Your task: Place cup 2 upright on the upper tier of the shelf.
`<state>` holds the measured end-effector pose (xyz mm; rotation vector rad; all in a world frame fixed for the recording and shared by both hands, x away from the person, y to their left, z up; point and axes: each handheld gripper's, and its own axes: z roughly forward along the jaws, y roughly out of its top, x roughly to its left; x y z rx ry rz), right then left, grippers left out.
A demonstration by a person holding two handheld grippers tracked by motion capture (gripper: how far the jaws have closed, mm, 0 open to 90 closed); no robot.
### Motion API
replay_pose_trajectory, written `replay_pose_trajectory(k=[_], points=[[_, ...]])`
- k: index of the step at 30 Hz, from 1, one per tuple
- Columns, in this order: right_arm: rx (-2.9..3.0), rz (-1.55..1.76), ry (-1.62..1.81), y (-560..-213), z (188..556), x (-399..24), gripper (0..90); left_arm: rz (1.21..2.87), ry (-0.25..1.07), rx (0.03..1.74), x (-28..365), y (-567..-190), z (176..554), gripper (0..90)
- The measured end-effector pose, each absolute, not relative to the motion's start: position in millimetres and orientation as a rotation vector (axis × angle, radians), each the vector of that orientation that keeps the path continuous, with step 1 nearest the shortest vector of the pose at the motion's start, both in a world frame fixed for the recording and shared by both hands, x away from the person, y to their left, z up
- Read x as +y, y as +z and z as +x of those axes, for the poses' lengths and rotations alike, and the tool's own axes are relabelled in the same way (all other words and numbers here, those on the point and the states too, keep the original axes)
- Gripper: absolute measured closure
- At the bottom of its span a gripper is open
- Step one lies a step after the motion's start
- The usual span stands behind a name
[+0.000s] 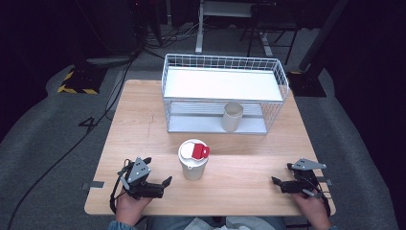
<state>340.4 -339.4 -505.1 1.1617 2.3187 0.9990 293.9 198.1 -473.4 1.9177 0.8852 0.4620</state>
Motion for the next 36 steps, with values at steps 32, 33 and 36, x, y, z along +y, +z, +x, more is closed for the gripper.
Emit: replay_pose_trajectory(k=[32,33,36], points=[[2.321,1.16,0.995,-505.1,340.7,-339.2,9.4,1.82,0.389,0.793,158.9,-463.7,288.8,0.0],[2.321,1.16,0.996,-505.1,340.7,-339.3,9.4,1.818,0.388,0.791,156.9,-463.9,289.8,0.0],[2.321,1.16,0.995,-505.1,340.6,-339.2,9.4,1.809,0.378,0.782,150.3,-465.4,292.5,0.0]])
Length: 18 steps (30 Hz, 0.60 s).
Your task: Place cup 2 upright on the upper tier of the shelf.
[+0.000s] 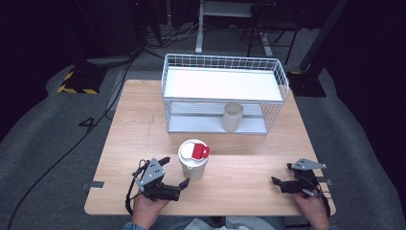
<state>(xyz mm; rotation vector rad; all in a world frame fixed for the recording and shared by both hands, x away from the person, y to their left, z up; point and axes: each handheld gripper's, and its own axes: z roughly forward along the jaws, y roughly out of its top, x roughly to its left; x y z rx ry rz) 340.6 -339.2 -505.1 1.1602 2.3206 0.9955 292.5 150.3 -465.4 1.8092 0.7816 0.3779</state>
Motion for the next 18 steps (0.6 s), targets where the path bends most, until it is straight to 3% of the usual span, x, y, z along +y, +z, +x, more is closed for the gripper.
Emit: replay_pose_trajectory(k=[18], points=[[2.321,1.16,0.995,-505.1,340.7,-339.3,9.4,1.782,0.338,0.773,123.1,-481.2,321.5,0.4]])
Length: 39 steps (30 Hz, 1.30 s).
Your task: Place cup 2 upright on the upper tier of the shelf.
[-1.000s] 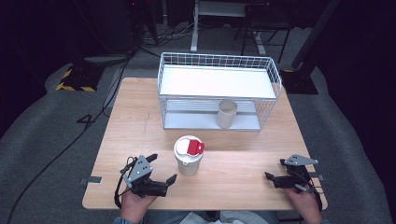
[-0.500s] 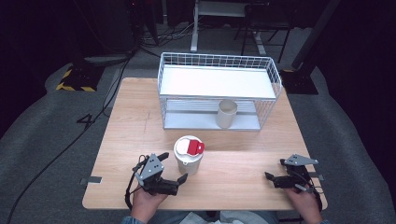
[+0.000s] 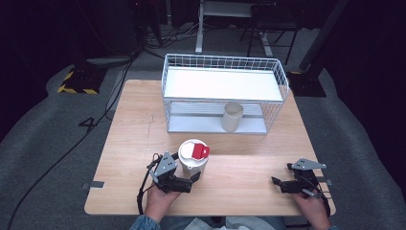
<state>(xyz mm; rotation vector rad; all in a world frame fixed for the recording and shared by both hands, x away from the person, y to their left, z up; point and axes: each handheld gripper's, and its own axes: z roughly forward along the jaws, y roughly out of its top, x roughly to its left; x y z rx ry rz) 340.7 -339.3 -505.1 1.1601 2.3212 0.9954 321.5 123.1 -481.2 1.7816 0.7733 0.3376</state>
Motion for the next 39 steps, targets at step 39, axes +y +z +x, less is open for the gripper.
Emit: replay_pose_trajectory(k=[39], points=[[2.321,1.16,0.995,-505.1,340.6,-339.3,9.4,1.732,0.45,0.746,107.3,-493.5,328.1,10.2]])
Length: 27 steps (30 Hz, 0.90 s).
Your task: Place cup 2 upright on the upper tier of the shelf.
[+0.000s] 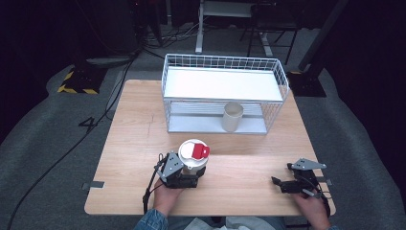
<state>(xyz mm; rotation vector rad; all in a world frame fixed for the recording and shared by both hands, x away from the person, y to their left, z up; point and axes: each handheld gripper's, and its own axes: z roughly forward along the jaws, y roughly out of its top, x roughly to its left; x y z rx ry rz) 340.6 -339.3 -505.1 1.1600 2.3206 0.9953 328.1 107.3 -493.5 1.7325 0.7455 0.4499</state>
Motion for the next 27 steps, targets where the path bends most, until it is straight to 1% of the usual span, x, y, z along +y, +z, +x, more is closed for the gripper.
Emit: replay_pose_trajectory(k=[18,27], points=[[2.321,1.16,0.995,-505.1,340.6,-339.3,9.4,1.757,0.485,0.743,105.4,-490.4,325.4,10.9],[2.32,1.16,0.995,-505.1,340.6,-339.2,9.4,1.753,0.484,0.726,105.0,-480.7,322.2,11.0]])
